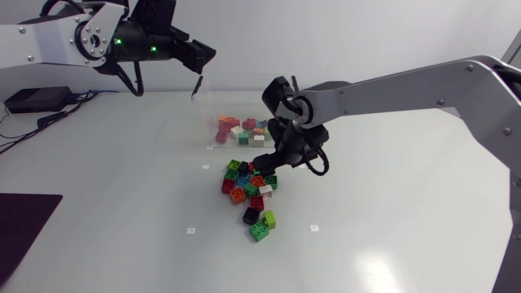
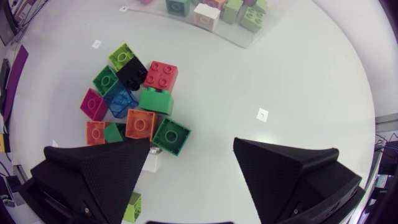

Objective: Place the duplo bricks in the container

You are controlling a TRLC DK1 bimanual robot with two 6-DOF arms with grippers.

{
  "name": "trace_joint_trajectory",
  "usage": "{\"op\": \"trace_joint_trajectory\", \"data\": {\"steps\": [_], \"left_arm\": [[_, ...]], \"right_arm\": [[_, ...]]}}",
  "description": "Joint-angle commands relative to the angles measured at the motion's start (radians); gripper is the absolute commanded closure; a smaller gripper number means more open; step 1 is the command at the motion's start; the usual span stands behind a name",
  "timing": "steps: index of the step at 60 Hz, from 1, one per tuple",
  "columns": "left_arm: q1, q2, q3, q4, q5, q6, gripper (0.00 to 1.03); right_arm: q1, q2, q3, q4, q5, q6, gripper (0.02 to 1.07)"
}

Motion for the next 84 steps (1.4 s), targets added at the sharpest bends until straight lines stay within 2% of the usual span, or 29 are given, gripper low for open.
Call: {"op": "trace_joint_trajectory", "data": {"steps": [1,26,61,68,70,84], "left_arm": [[0.021,-0.058,-0.074,0.015,-0.002,-0.015,0.05],[0.057,-0.273,-0.353,0.095,-0.002,0.025,0.05],[0.059,-0.389,-0.583,0.063,0.012,0.140,0.05],[0.045,-0.372,-0.610,0.038,0.015,0.170,0.05],[0.027,-0.360,-0.623,0.028,0.014,0.186,0.05],[-0.049,-0.259,-0.646,-0.014,-0.025,0.224,0.05]], "right_arm": [[0.005,0.048,0.031,-0.029,0.006,0.040,0.10],[0.011,0.124,0.094,-0.074,0.001,0.075,0.13],[0.017,0.190,0.157,-0.094,0.001,0.089,0.16],[0.020,0.197,0.163,-0.098,0.000,0.090,0.27],[0.022,0.199,0.161,-0.098,0.000,0.090,0.34],[0.025,0.200,0.148,-0.094,0.000,0.093,0.61]]}}
